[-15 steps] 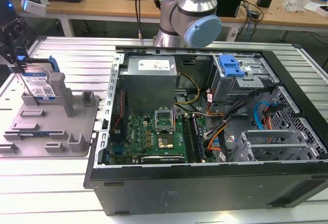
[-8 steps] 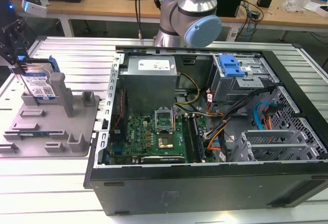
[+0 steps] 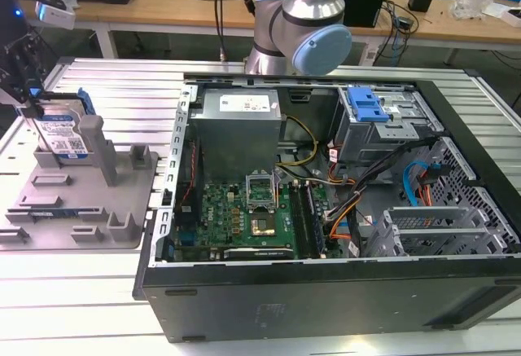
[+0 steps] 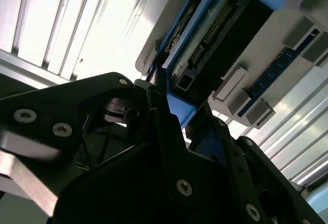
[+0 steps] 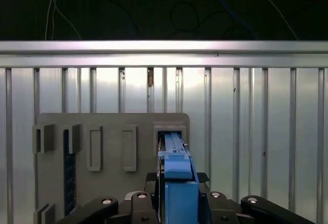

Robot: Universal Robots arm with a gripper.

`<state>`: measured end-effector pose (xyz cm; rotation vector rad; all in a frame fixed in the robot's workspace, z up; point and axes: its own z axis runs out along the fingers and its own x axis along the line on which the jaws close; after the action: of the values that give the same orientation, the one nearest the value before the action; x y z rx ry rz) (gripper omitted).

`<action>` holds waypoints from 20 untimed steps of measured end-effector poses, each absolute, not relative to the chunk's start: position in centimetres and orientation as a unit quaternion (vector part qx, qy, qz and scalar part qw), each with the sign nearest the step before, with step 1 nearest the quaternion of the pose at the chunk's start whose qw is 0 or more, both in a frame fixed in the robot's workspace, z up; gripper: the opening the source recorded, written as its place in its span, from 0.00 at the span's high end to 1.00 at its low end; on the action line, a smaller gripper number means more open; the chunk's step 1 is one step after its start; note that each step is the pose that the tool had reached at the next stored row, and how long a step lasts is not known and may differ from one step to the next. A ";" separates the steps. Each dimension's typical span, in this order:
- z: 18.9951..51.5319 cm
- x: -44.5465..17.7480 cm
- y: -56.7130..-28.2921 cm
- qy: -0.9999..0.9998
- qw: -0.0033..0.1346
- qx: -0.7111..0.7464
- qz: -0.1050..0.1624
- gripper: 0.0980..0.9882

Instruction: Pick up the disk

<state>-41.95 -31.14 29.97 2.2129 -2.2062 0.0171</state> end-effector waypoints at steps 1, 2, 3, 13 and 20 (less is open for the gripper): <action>30.0 -41.9 -31.1 -0.706 0.008 0.708 0.005 0.67; 29.9 -42.0 -31.1 -0.706 0.008 0.708 0.006 0.67; 29.9 -42.0 -31.1 -0.706 0.008 0.708 0.005 0.67; 29.9 -42.0 -31.3 -0.706 0.008 0.708 0.005 0.70; 29.8 -42.0 -31.3 -0.706 0.008 0.708 0.005 0.70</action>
<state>-41.96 -31.31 29.79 2.2128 -2.2062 0.0171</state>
